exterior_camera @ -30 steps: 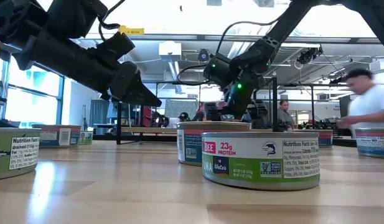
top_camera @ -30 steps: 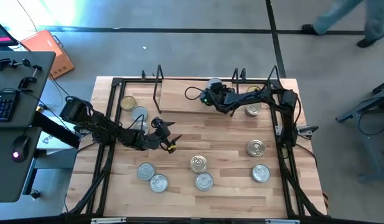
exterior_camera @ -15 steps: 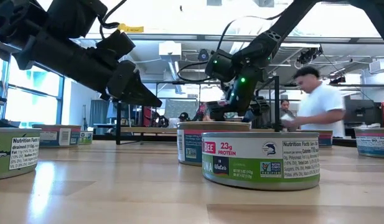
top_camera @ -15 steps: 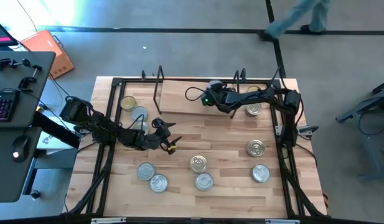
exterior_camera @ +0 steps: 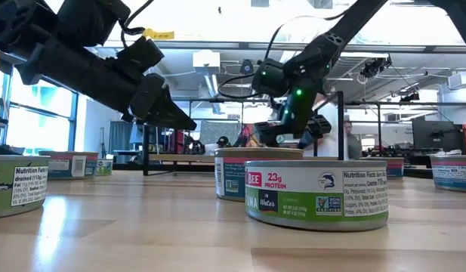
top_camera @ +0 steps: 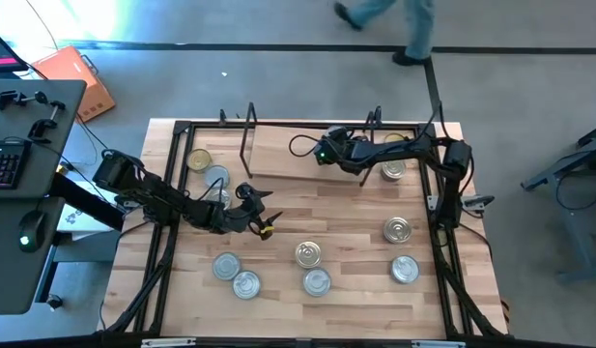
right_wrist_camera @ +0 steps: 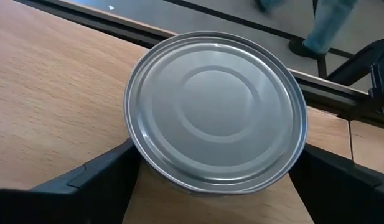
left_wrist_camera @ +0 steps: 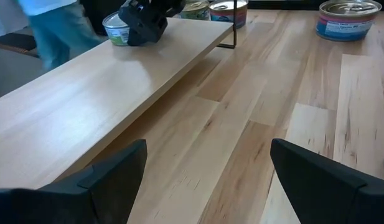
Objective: Stack canned seafood by type on shelf
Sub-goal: Put the green-white tuna can on the shelf
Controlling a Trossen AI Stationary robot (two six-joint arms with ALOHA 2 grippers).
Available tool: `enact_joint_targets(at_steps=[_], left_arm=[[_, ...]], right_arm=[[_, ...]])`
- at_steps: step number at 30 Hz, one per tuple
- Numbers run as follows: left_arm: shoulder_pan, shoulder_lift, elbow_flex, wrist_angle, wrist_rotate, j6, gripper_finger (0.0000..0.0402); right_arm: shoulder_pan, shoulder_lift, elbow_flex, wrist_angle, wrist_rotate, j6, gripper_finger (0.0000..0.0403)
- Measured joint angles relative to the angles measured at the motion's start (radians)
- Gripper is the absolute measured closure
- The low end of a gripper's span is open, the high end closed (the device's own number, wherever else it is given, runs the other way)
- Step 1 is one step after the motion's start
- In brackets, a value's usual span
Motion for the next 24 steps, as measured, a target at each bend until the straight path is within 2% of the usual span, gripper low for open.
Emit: enact_joint_targets(at_steps=[24], left_arm=[[0.004,0.000,0.000,0.037,0.021,0.008,0.0067]], right_arm=[[-0.020,-0.016,0.002,-0.058,-0.078,-0.034,0.0031]])
